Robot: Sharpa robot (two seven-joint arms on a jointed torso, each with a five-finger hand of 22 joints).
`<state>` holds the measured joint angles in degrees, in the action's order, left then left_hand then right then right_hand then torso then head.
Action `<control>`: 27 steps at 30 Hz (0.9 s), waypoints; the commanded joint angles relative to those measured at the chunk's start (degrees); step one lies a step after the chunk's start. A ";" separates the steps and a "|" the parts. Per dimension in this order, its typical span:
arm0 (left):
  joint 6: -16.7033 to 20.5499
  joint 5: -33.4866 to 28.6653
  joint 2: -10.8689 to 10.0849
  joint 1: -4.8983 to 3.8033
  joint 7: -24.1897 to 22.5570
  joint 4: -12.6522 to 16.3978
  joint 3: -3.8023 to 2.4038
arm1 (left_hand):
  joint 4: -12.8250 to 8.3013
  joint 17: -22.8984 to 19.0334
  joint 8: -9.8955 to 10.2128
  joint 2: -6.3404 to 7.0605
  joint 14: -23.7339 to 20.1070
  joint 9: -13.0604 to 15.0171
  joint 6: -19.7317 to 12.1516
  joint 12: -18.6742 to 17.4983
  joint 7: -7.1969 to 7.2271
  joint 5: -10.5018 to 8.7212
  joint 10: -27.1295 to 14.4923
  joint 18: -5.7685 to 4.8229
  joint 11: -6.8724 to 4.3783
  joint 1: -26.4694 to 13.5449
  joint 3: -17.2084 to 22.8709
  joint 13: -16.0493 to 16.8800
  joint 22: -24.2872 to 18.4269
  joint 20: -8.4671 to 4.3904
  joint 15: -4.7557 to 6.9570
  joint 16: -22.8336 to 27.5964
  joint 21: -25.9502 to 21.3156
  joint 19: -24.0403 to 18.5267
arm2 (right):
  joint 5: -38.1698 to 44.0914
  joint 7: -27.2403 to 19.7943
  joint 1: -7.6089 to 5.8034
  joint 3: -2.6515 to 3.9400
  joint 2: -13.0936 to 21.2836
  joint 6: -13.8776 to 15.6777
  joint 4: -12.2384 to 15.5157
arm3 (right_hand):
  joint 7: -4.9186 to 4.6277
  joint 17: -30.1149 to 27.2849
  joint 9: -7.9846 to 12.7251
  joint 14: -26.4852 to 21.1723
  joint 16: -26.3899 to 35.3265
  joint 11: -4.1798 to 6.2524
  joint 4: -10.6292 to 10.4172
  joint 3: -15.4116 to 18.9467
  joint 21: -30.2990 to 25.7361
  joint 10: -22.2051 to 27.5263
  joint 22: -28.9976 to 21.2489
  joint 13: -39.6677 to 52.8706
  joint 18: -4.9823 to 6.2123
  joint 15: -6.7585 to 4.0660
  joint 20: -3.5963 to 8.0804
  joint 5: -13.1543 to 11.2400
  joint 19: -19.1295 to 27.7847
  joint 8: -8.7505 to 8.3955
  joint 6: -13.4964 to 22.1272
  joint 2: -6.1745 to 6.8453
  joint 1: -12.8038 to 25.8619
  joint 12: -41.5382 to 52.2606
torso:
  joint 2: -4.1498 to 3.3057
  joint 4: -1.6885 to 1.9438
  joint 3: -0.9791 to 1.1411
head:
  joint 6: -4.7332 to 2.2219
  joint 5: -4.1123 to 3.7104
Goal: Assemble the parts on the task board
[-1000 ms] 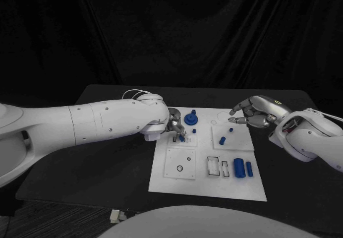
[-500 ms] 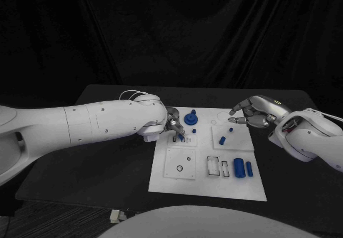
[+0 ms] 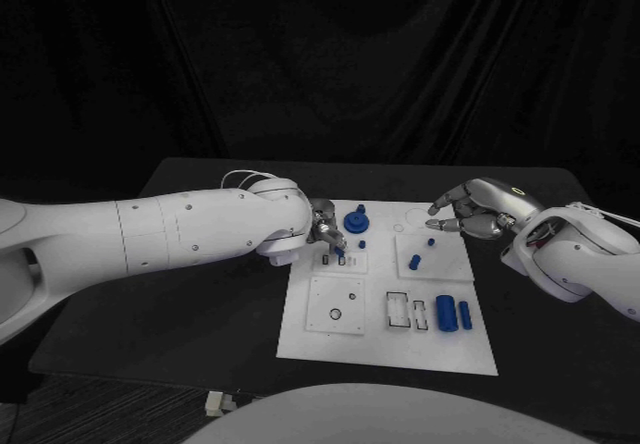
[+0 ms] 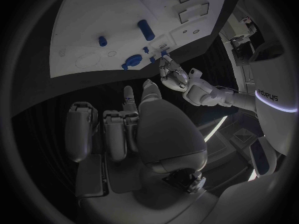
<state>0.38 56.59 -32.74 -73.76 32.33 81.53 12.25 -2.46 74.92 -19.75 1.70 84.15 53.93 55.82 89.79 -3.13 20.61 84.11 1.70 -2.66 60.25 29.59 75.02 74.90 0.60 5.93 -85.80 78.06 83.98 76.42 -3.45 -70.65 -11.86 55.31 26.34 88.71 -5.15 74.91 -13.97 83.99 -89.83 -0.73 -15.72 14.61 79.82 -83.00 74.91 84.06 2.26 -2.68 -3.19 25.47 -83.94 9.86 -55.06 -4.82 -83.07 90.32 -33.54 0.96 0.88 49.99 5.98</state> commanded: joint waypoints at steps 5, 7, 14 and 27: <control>3.59 1.61 0.03 0.30 -0.53 0.67 -0.03 | -7.67 11.38 0.36 -0.20 4.87 0.07 -0.17 0.21 0.59 0.08 5.89 1.06 0.37 0.75 7.14 14.98 9.92 0.32 -0.45 0.19 -0.24 0.55 | 0.56 0.80 0.17 0.03 0.25 0.84 0.28 | -0.17 15.09 0.06 6.01 -0.17 0.51 0.04 0.34 -0.19 -7.00 11.46 5.94 0.45 -0.40 -0.16 0.37 0.08 -0.28 -0.33 -0.22 -0.59 -0.32 | 0.01 -0.04 0.02 | 0.01 -0.07; 3.64 1.67 0.08 0.39 -0.52 0.72 -0.03 | -7.59 11.39 0.41 -0.25 4.87 0.06 -0.19 0.20 0.59 0.01 5.89 1.06 0.38 0.84 7.00 14.98 9.91 0.34 -0.46 0.18 -0.28 0.53 | 0.57 0.74 0.18 0.03 0.26 1.02 0.34 | -0.17 15.09 0.06 6.01 -0.17 0.51 0.04 0.34 -0.19 -7.00 11.46 5.94 0.45 -0.40 -0.16 0.37 0.08 -0.28 -0.33 -0.22 -0.59 -0.32 | 0.03 -0.04 0.03 | 0.01 -0.05; 3.85 1.75 0.19 0.58 -0.50 0.75 -0.03 | -7.48 11.37 0.48 -0.30 4.86 0.03 -0.21 0.14 0.58 -0.11 5.87 1.07 0.39 0.96 6.80 14.94 9.92 0.35 -0.47 0.20 -0.30 0.52 | 0.59 0.54 0.21 0.03 0.34 1.56 0.58 | -0.14 15.09 0.08 6.01 -0.17 0.54 0.09 0.32 -0.28 -7.00 11.43 5.94 0.47 -0.42 -0.16 0.51 0.13 -0.30 -0.36 -0.29 -0.83 -0.32 | 0.01 -0.02 0.01 | 0.01 -0.12; 2.83 1.78 -0.19 0.73 -0.29 0.83 -0.02 | -7.44 11.30 0.53 -0.36 4.84 0.02 -0.24 0.09 0.58 -0.14 5.85 1.08 0.39 1.05 6.73 14.91 9.90 0.36 -0.48 0.29 -0.37 0.49 | 0.59 0.62 0.23 0.03 0.46 1.55 0.67 | -0.13 15.09 0.08 6.01 -0.17 0.55 0.11 0.30 -0.35 -7.00 11.41 5.94 0.48 -0.43 -0.16 0.59 0.16 -0.29 -0.40 -0.33 -0.92 -0.32 | -0.01 -0.03 -0.02 | 0.01 -0.07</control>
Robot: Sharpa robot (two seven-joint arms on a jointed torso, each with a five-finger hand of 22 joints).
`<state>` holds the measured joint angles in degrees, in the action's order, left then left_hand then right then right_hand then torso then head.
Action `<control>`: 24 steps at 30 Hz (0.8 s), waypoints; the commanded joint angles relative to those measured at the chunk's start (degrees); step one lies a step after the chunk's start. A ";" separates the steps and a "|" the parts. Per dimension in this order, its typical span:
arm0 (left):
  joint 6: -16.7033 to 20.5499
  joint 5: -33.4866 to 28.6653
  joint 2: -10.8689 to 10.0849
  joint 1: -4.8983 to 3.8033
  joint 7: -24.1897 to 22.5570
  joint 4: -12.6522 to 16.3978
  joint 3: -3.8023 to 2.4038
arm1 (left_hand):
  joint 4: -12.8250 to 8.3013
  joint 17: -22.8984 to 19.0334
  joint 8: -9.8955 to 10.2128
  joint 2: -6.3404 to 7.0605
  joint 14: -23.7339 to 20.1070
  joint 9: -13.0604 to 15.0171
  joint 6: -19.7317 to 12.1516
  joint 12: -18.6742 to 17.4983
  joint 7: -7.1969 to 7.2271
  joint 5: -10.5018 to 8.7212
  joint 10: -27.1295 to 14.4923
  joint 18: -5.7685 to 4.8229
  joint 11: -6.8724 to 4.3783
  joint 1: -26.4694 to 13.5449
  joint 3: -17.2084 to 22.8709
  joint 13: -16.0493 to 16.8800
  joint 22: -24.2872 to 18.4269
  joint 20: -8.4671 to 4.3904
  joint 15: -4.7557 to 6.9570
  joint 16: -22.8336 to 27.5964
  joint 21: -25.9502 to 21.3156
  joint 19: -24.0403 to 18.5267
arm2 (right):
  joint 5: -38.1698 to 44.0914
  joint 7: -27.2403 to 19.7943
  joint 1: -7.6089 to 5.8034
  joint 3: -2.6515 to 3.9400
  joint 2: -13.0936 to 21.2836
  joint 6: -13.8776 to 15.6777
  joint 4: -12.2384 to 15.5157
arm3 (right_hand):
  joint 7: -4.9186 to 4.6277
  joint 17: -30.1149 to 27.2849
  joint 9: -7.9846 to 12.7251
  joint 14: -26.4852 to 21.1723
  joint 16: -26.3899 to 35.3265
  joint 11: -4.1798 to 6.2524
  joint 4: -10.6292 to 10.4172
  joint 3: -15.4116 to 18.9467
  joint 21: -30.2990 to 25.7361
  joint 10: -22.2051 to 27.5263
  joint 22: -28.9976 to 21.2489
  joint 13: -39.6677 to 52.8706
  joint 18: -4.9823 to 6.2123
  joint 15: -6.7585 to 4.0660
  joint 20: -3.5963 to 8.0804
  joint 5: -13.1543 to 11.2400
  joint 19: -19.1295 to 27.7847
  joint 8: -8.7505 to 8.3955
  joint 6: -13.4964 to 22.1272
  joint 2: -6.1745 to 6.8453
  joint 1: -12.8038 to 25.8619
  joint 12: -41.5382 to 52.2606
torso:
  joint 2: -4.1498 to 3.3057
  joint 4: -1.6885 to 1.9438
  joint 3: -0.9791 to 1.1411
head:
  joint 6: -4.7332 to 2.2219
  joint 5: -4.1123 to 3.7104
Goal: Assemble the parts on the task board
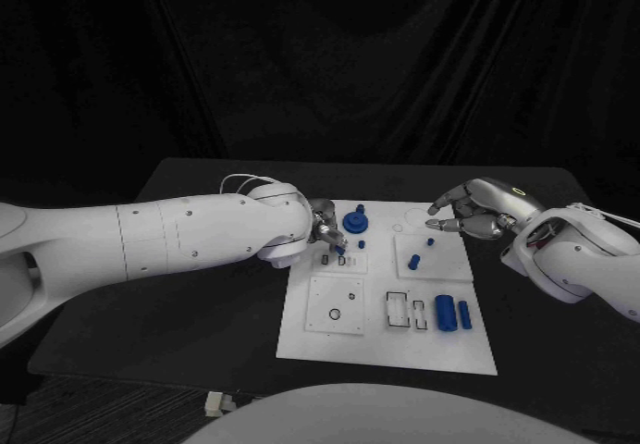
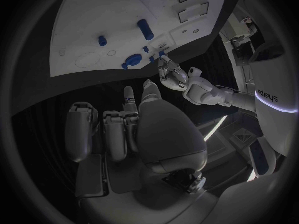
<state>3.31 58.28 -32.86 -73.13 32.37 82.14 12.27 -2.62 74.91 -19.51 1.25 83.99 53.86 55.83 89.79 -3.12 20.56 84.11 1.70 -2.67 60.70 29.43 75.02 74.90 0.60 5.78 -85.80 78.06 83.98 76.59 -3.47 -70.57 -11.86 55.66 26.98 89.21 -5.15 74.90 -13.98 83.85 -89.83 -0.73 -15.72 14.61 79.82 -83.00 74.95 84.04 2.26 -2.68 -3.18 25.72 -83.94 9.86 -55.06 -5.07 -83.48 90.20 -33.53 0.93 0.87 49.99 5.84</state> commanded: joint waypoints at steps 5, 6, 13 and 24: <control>-0.26 0.11 -0.51 0.24 -0.29 0.55 -0.04 | -7.24 11.28 0.34 0.05 4.99 0.07 -0.28 0.02 0.56 -0.11 5.83 1.10 0.40 0.69 6.82 14.87 9.86 0.36 -0.33 0.33 -0.46 0.45 | 0.42 0.66 0.15 0.04 0.13 0.93 0.18 | -0.13 15.10 0.08 6.15 -0.17 0.56 0.13 0.29 -0.42 -7.00 11.35 5.96 0.50 -0.43 -0.16 0.44 0.20 -0.29 -0.42 -0.11 -0.59 -0.20 | -0.02 0.00 -0.01 | 0.01 0.09; -0.26 0.11 -0.60 0.27 -0.28 0.63 -0.04 | -7.24 11.28 0.34 0.05 4.99 0.07 -0.28 0.02 0.56 -0.11 5.83 1.10 0.40 0.69 6.82 14.87 9.86 0.36 -0.33 0.33 -0.46 0.45 | 0.42 0.66 0.15 0.04 0.14 0.93 0.19 | -0.13 15.10 0.08 6.15 -0.17 0.56 0.13 0.29 -0.42 -7.00 11.35 5.96 0.50 -0.43 -0.16 0.44 0.20 -0.29 -0.42 -0.11 -0.59 -0.20 | -0.02 0.00 -0.01 | 0.01 0.14; -0.19 0.15 -0.93 0.50 -0.30 1.02 -0.04 | -7.20 11.28 0.40 0.00 4.98 0.05 -0.32 -0.04 0.54 -0.13 5.81 1.11 0.41 0.78 6.73 14.83 9.84 0.37 -0.34 0.33 -0.53 0.42 | 0.42 0.71 0.15 0.04 0.14 0.89 0.22 | -0.13 15.10 0.08 6.15 -0.17 0.56 0.13 0.29 -0.42 -7.00 11.35 5.96 0.50 -0.43 -0.16 0.44 0.20 -0.29 -0.42 -0.11 -0.59 -0.20 | -0.01 0.00 -0.01 | 0.01 0.26; 0.03 0.22 -1.30 1.08 -0.32 1.23 -0.04 | -7.20 11.28 0.40 0.00 4.98 0.05 -0.32 -0.04 0.54 -0.13 5.81 1.11 0.41 0.78 6.73 14.83 9.84 0.37 -0.34 0.33 -0.53 0.42 | 0.42 0.86 0.16 0.03 0.07 0.80 0.22 | -0.13 15.10 0.08 6.15 -0.17 0.56 0.13 0.29 -0.42 -7.00 11.35 5.96 0.50 -0.43 -0.16 0.44 0.20 -0.29 -0.42 -0.11 -0.59 -0.20 | -0.02 0.00 -0.01 | 0.01 0.25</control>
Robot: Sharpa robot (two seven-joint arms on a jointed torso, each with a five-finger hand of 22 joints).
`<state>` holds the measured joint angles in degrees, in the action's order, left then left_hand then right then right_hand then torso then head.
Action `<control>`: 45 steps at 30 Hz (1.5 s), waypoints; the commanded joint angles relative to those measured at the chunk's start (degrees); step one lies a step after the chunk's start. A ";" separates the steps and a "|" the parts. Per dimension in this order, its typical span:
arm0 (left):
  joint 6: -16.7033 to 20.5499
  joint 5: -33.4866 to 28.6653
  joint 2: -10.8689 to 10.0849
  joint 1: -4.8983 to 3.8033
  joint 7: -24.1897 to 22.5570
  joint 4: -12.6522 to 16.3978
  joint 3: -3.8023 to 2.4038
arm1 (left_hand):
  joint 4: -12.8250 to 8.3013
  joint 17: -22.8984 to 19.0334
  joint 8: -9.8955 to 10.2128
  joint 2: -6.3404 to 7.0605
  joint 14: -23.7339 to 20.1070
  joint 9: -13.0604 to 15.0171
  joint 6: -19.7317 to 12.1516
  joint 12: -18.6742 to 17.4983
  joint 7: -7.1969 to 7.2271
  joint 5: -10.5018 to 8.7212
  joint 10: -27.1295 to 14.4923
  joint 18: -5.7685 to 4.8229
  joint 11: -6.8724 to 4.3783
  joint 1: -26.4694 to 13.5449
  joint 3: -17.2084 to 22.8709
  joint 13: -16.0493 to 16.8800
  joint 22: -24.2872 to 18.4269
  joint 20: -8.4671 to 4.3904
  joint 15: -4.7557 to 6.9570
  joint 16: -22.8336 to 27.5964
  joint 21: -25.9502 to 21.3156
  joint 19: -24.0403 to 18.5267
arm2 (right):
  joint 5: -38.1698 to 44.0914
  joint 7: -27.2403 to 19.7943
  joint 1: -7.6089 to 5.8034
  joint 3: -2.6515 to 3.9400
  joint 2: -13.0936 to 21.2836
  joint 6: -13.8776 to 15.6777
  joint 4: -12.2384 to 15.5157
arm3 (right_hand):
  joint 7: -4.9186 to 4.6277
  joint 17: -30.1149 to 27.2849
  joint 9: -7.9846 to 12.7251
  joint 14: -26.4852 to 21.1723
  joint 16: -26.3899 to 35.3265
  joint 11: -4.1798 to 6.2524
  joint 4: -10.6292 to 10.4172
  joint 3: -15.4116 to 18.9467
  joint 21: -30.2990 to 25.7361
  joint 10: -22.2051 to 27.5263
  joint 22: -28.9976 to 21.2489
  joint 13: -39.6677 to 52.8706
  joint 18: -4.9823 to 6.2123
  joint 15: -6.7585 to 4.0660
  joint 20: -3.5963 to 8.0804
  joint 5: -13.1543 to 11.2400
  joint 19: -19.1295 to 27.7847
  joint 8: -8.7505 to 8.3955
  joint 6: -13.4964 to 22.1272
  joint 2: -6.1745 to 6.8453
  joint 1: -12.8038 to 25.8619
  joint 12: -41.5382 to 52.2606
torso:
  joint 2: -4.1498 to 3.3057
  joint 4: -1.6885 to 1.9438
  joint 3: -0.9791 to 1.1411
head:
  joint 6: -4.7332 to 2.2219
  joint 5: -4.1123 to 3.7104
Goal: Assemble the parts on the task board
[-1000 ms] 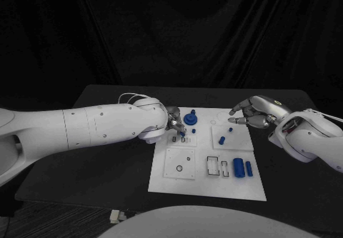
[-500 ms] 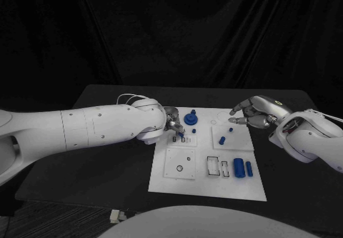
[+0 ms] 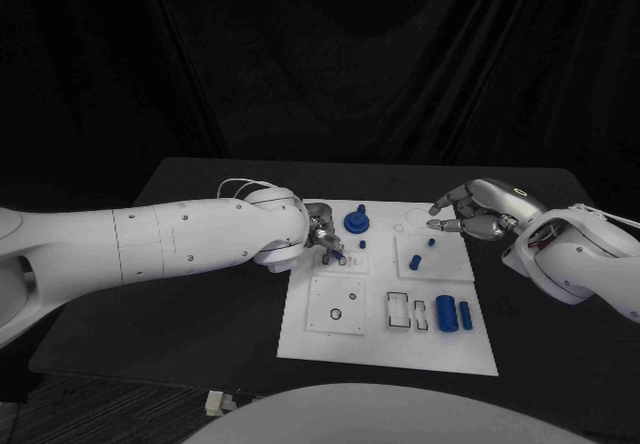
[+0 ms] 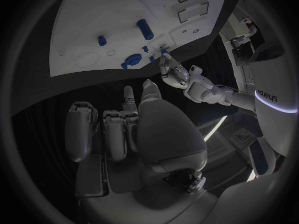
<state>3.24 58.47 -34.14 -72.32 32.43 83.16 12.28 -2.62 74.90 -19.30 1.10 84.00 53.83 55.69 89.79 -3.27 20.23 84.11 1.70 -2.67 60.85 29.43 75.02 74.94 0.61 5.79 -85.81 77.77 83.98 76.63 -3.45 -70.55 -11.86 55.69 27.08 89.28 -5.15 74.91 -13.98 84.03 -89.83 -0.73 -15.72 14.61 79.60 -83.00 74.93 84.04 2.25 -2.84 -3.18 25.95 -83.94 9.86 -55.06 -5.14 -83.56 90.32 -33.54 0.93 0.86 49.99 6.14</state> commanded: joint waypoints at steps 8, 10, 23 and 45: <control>0.37 0.18 0.00 1.00 -0.49 0.05 -0.05 | -7.12 11.17 0.26 0.11 4.94 0.06 -0.22 -0.21 0.66 0.15 5.75 1.12 0.43 0.73 6.57 14.74 9.79 0.38 -0.36 0.48 -0.29 0.39 | 0.38 0.91 0.15 0.03 0.15 0.66 0.23 | -0.13 15.09 0.09 5.97 -0.17 0.56 0.12 0.29 -0.20 -7.00 11.37 5.96 0.50 -0.27 -0.16 0.21 0.20 -0.29 -0.42 -0.04 -0.51 -0.32 | -0.01 0.01 0.00 | 0.01 0.02; 0.63 0.49 0.06 1.11 -0.55 -0.05 -0.05 | -7.12 11.17 0.26 0.11 4.94 0.06 -0.22 -0.21 0.66 0.15 5.75 1.12 0.43 0.73 6.57 14.74 9.79 0.38 -0.36 0.48 -0.29 0.39 | 0.38 0.90 0.15 0.03 0.15 0.66 0.25 | -0.13 15.09 0.09 5.97 -0.17 0.56 0.12 0.29 -0.20 -7.00 11.37 5.96 0.50 -0.27 -0.16 0.21 0.20 -0.29 -0.42 -0.04 -0.51 -0.32 | 0.00 -0.01 0.00 | 0.01 0.06; 1.00 0.93 0.32 1.30 -0.68 -0.36 -0.05 | -7.04 11.12 0.31 0.09 4.93 0.05 -0.24 -0.30 0.65 0.10 5.72 1.15 0.46 0.81 6.42 14.68 9.76 0.40 -0.38 0.53 -0.42 0.34 | 0.38 0.87 0.16 0.03 0.20 0.68 0.33 | -0.14 15.09 0.11 5.97 -0.17 0.57 0.11 0.34 -0.26 -7.00 11.35 5.96 0.51 -0.29 -0.15 0.37 0.21 -0.32 -0.44 -0.03 -0.62 -0.32 | -0.03 0.00 0.00 | 0.01 -0.07; -0.94 0.26 0.20 1.36 -0.62 0.52 -0.05 | -6.74 10.85 0.50 0.13 4.83 0.00 -0.25 -0.55 0.65 -0.53 5.64 1.22 0.49 1.17 5.69 14.54 9.66 0.47 -0.44 0.87 -0.79 0.17 | 0.44 0.89 0.18 0.03 0.20 0.65 0.30 | -0.14 15.09 0.11 5.97 -0.17 0.57 0.11 0.34 -0.26 -7.00 11.35 5.96 0.51 -0.29 -0.15 0.37 0.21 -0.32 -0.44 -0.03 -0.62 -0.32 | -0.01 0.01 0.01 | 0.01 0.11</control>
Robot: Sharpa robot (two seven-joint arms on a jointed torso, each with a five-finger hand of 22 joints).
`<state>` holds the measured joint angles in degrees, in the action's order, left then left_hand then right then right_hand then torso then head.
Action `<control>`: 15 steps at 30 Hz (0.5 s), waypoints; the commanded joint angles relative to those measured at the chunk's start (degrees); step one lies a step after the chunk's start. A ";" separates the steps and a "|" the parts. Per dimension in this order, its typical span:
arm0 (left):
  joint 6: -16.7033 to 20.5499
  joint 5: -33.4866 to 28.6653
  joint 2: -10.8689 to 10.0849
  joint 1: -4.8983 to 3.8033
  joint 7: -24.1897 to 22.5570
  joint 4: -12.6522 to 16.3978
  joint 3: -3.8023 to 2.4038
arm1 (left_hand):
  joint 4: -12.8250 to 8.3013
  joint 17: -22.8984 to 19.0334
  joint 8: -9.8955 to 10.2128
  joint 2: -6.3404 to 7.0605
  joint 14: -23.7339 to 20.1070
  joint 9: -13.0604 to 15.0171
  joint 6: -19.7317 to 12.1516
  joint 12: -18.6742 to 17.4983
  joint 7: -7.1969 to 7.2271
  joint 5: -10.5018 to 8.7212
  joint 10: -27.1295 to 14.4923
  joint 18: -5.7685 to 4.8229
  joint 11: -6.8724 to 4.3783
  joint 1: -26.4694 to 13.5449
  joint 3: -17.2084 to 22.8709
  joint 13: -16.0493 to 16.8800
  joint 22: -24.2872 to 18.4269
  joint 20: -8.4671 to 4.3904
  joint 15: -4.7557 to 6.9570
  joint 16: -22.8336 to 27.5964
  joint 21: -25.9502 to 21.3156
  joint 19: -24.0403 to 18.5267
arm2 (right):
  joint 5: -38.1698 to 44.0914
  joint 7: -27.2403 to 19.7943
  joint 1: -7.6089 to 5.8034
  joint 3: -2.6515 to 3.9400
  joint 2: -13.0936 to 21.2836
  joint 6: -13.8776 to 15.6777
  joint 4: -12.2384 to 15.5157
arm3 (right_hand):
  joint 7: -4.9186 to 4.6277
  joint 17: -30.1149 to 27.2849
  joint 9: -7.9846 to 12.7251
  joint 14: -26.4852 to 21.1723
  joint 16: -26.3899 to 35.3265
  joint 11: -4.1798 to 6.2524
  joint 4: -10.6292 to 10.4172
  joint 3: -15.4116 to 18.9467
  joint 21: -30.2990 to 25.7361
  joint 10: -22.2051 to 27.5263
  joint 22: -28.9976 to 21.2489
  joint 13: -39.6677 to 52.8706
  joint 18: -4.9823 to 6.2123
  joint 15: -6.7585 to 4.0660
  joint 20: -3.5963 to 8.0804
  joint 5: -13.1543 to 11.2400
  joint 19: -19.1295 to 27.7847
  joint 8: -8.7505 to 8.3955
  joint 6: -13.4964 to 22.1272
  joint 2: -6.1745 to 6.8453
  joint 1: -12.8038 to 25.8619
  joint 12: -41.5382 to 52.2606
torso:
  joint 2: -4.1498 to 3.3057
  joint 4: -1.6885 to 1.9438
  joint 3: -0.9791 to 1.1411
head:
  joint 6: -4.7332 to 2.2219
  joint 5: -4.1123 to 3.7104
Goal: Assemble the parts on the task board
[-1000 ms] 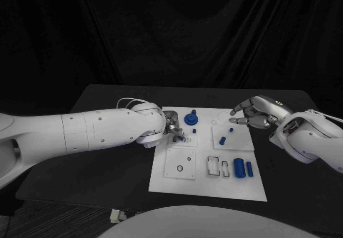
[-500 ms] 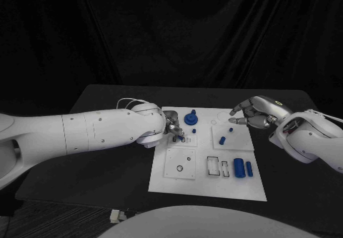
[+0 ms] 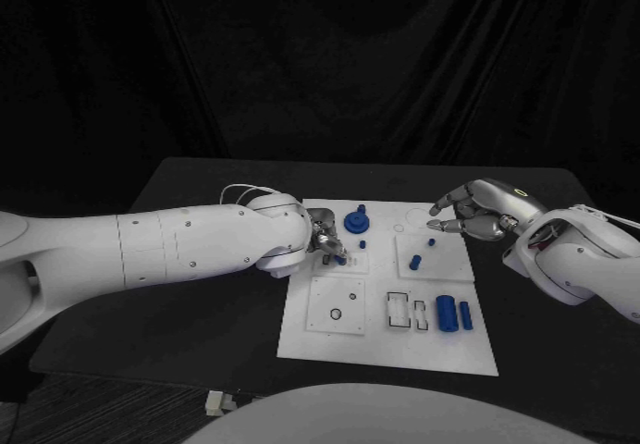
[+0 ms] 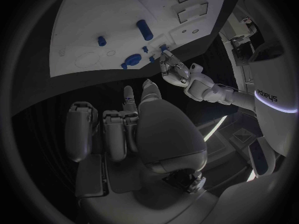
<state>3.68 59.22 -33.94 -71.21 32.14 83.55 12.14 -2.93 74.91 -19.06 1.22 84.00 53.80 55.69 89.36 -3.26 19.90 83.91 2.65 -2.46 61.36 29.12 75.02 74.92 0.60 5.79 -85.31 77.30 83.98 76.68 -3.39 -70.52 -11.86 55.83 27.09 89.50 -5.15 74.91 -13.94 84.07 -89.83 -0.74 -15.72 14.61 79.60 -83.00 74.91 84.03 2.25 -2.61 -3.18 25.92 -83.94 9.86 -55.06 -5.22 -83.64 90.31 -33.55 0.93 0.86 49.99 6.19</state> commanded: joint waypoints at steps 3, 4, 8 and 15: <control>-1.44 -0.59 -0.06 0.25 -0.31 0.07 0.09 | -6.43 10.84 0.26 0.01 4.83 0.03 -0.26 -0.11 0.64 -0.20 5.85 0.26 0.28 0.65 6.00 14.54 9.68 0.47 -0.44 0.37 -0.33 0.17 | 0.39 0.84 0.15 0.03 0.06 0.62 0.06 | -0.13 15.09 0.06 5.93 -0.17 0.57 0.11 0.34 -0.26 -7.00 11.38 5.97 0.52 -0.52 -0.15 0.39 0.21 -0.32 -0.44 0.05 -0.54 -0.31 | 0.01 -0.01 -0.02 | 0.01 0.01; -1.43 -0.61 -0.05 0.25 -0.31 0.03 0.09 | -6.43 10.81 0.27 0.00 4.82 0.02 -0.25 -0.15 0.65 -0.21 5.84 0.26 0.28 0.68 5.98 14.52 9.69 0.47 -0.44 0.41 -0.32 0.17 | 0.39 0.84 0.15 0.03 0.05 0.61 0.05 | -0.13 15.09 0.06 5.93 -0.17 0.57 0.11 0.34 -0.26 -7.00 11.38 5.97 0.52 -0.52 -0.15 0.39 0.21 -0.32 -0.44 0.05 -0.54 -0.31 | 0.01 -0.01 0.00 | 0.01 0.02; -1.39 -0.65 0.10 0.25 -0.31 -0.28 0.09 | -6.43 10.81 0.27 0.00 4.82 0.02 -0.25 -0.15 0.65 -0.21 5.84 0.26 0.28 0.68 5.98 14.52 9.69 0.47 -0.44 0.41 -0.32 0.17 | 0.39 0.81 0.16 0.03 -0.02 0.59 0.02 | -0.13 15.09 0.06 5.93 -0.17 0.57 0.11 0.34 -0.26 -7.00 11.38 5.97 0.52 -0.52 -0.15 0.39 0.21 -0.32 -0.44 0.05 -0.54 -0.31 | 0.02 0.00 -0.01 | 0.01 0.09; -1.12 -0.58 0.43 0.26 -0.36 -0.83 0.09 | -5.59 10.54 0.65 -0.11 4.70 -0.11 -0.39 -0.63 0.73 -1.58 5.67 0.36 0.28 0.95 4.74 14.25 9.55 0.56 -0.49 0.75 -0.87 -0.07 | 0.39 0.76 0.18 0.03 -0.07 0.54 -0.02 | -0.13 15.09 0.06 5.93 -0.17 0.57 0.11 0.34 -0.26 -7.00 11.38 5.97 0.52 -0.52 -0.15 0.39 0.21 -0.32 -0.44 0.05 -0.54 -0.31 | 0.01 0.01 0.00 | 0.01 0.05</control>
<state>3.32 58.99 -33.56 -71.19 32.03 82.88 12.13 -3.19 74.95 -18.59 1.22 84.00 53.72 55.69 88.92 -3.26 18.47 83.91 2.64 -2.46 61.64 28.86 75.02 74.91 0.81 5.79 -84.87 76.63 83.77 76.70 -3.38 -70.49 -11.86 55.74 27.08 89.43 -5.15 74.90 -13.94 83.91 -89.83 -0.74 -15.72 14.61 79.60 -82.99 74.92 84.01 2.25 -2.74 -3.18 25.92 -83.94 9.86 -55.06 -5.26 -83.69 90.20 -33.54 0.92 0.86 49.99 6.29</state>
